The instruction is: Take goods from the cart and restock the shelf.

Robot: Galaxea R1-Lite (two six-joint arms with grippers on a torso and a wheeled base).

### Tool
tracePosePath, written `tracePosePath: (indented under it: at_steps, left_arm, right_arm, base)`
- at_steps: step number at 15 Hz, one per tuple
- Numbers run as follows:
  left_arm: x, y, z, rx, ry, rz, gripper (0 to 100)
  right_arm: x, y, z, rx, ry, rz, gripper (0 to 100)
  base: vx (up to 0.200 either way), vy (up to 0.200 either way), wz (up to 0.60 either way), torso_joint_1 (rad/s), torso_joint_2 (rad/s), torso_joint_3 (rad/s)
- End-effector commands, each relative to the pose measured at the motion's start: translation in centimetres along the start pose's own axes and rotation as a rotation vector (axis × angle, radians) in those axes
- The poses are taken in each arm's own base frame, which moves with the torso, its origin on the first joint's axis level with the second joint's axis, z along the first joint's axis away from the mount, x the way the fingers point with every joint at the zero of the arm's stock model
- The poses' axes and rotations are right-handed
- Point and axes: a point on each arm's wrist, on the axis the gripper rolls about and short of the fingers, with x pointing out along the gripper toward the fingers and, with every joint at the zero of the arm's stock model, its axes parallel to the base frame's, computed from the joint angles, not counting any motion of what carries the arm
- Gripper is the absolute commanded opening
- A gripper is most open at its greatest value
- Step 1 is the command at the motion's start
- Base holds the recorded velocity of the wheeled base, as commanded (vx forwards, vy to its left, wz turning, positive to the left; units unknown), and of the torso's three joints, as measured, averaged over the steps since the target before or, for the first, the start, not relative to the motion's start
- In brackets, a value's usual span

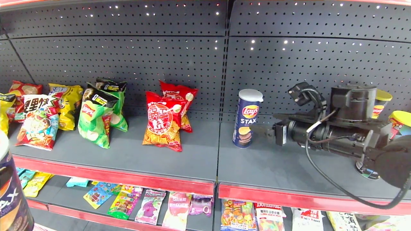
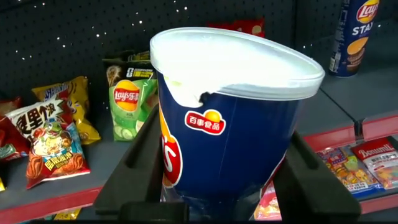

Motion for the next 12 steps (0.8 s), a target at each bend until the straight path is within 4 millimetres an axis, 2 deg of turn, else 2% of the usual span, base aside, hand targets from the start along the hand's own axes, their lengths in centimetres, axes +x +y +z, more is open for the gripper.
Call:
tracePosePath:
  at_steps: [1,7,12]
  left_arm:
    - [0.2,0.0,-0.1,-0.002,0.009,0.0,0]
    - [0.4,0.1,0.0,-0.001,0.015,-0.001,0]
    - [0.4,0.1,-0.1,-0.002,0.018,0.0,0]
  right_arm:
    - [2.4,0.2,-0.6,-0.004,0.01,0.0,100]
    - [4.4,0.2,-0.9,0.009,-0.007,-0.043,100]
    - [4.6,-0.7,-0.7,0.056,-0.017,-0.104,100]
  base:
    - [0.0,0.0,0.0,0.0,0.0,0.0]
    - [0.0,0.0,0.0,0.0,0.0,0.0]
    - [0.0,0.0,0.0,0.0,0.0,0.0]
